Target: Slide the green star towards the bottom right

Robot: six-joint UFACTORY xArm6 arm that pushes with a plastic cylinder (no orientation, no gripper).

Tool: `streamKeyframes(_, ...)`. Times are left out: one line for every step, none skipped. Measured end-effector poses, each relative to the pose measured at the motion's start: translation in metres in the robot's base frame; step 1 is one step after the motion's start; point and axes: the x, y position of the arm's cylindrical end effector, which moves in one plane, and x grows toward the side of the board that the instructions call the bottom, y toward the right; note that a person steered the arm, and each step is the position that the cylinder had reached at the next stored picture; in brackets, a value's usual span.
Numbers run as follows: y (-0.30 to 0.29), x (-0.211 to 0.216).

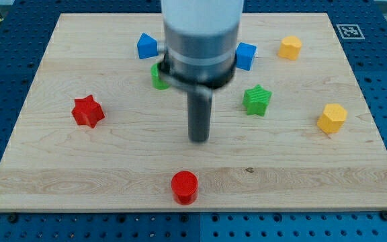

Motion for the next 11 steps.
streamKeyframes(0.0,-0.022)
streamKeyframes(0.035,-0.047)
streamKeyframes(0.046,-0.049)
streamKeyframes(0.055,-0.063)
streamKeyframes(0.066,-0.089)
streamKeyframes(0.074,-0.096)
streamKeyframes(0.091,-0.07)
streamKeyframes(0.094,-0.048)
streamKeyframes(0.104,-0.021)
streamKeyframes(0.121,0.006)
streamKeyframes(0.126,0.015)
